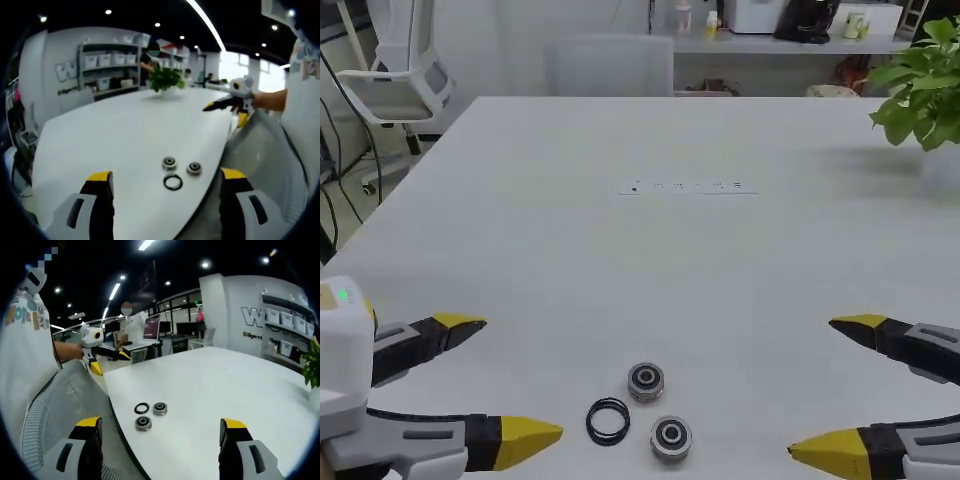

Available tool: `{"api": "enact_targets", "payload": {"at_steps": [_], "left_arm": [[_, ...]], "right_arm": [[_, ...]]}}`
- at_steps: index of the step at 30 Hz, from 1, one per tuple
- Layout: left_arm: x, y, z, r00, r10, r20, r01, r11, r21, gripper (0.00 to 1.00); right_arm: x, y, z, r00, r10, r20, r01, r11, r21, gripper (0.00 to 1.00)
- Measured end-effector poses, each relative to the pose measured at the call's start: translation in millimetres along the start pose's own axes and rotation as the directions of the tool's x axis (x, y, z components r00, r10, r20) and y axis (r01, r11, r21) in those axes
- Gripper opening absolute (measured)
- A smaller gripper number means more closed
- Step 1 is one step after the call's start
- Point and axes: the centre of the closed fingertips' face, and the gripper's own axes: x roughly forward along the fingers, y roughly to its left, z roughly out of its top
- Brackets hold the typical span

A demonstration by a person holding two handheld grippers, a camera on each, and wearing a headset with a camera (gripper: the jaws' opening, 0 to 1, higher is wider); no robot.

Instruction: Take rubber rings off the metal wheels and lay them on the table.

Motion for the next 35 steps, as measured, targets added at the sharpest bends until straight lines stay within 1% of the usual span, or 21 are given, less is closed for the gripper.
{"api": "enact_targets", "payload": {"at_steps": [11, 18, 35], "left_arm": [[0.8, -1.5, -3.6, 0.9999, -0.005, -0.01, 0.005, 1.0, 0.01, 0.9], [0.5, -1.3, -4.9, 0.9999, -0.007, -0.011, 0.007, 1.0, 0.005, 0.91], [1.2, -0.9, -6.5, 0.9997, -0.013, -0.02, 0.013, 1.0, 0.015, 0.93]], "right_arm": [[1.2, 1.5, -2.9, 1.0, 0.001, -0.01, -0.001, 1.0, -0.004, 0.98], [1.9, 2.1, -4.2, 0.9999, -0.001, -0.015, 0.001, 1.0, -0.008, 0.99], [2.1, 2.8, -4.1, 0.9999, -0.004, -0.015, 0.004, 1.0, -0.005, 0.99]]}}
